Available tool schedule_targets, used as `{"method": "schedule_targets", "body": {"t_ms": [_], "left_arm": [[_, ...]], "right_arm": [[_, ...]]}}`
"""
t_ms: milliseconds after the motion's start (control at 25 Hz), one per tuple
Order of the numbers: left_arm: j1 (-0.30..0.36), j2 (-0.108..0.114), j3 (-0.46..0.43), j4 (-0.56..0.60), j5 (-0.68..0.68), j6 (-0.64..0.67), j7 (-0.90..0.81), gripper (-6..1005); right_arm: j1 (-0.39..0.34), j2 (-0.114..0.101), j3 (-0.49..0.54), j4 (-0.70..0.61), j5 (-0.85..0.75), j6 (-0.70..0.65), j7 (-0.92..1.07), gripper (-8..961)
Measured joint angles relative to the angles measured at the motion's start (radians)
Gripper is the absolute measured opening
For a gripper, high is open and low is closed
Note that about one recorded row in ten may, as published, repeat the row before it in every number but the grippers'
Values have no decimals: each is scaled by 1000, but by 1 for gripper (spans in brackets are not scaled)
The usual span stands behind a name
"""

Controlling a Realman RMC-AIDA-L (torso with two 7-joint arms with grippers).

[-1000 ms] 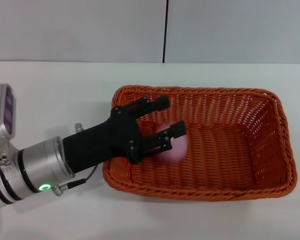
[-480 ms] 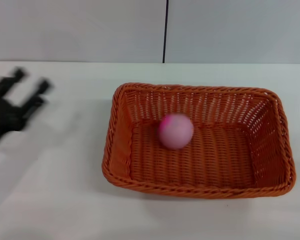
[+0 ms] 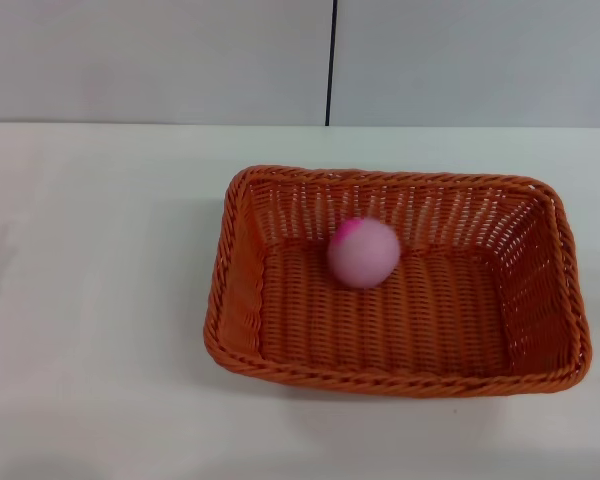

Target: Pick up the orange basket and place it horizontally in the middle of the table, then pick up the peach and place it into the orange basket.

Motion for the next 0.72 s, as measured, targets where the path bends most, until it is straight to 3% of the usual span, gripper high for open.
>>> {"method": "schedule_targets", "body": {"t_ms": [120, 320, 560, 720], "left_arm": [[-13, -1, -61, 46, 0, -7, 42, 725], [-21, -2, -89, 73, 1, -15, 73, 725], [-32, -2, -127, 109, 0, -24, 73, 725], [-34, 1, -124, 111, 1, -23, 72, 725]], "right_arm": [[17, 1, 12, 4, 0, 20, -4, 500], [37, 4, 13, 28, 0, 30, -49, 698], [53, 2, 20, 24, 0, -1, -61, 813], [53, 4, 27, 32, 0, -7, -62, 814]]}}
